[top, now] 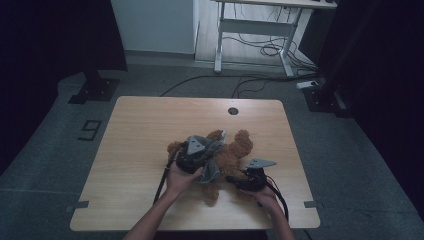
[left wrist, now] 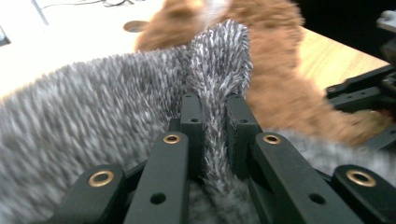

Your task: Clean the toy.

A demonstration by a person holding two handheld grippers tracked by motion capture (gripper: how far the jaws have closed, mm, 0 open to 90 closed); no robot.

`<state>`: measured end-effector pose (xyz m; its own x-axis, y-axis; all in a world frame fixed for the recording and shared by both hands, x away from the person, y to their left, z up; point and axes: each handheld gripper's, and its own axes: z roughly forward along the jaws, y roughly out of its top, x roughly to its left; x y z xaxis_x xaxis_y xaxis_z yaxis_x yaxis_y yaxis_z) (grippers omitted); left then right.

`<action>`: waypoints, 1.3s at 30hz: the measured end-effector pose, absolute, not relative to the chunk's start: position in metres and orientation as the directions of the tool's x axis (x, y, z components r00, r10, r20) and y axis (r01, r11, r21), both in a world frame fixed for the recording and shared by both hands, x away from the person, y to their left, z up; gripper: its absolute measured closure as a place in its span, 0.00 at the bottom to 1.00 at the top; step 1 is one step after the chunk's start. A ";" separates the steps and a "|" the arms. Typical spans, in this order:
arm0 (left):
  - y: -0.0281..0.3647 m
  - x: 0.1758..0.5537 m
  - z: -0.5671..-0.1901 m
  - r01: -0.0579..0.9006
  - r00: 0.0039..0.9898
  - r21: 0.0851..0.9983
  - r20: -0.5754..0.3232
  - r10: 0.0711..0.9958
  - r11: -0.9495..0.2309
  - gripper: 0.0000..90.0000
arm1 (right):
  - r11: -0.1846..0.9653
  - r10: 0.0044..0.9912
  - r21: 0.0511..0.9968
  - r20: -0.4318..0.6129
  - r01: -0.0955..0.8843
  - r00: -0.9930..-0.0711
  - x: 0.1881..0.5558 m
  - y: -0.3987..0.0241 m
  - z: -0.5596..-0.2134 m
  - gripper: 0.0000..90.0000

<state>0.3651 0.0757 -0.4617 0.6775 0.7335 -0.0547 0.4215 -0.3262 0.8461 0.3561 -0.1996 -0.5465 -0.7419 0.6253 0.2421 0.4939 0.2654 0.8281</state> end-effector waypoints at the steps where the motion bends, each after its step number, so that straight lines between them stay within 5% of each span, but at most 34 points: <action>1: 0.076 0.365 -0.462 0.421 0.677 0.846 -0.055 0.733 -0.326 0.89 | 0.265 0.625 0.828 0.242 0.494 -0.742 0.356 -0.200 -0.546 0.60; 12: 0.110 0.353 -0.445 0.399 0.662 0.887 -0.105 0.742 -0.231 0.89 | 0.269 0.624 0.821 0.250 0.504 -0.740 0.356 -0.198 -0.547 0.61; 29: -0.010 0.361 -0.448 0.403 0.772 0.828 -0.078 0.631 -0.390 0.89 | 0.245 0.638 0.818 0.268 0.521 -0.722 0.357 -0.198 -0.548 0.62; 39: -0.006 0.363 -0.464 0.390 0.759 0.818 -0.025 0.650 -0.423 0.89 | 0.242 0.638 0.805 0.289 0.542 -0.714 0.358 -0.198 -0.548 0.64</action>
<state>0.3628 -0.0063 -0.4643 0.7593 0.6503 -0.0254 0.3896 -0.4230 0.8181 0.3582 -0.1983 -0.5480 -0.7135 0.6383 0.2889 0.5420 0.2417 0.8049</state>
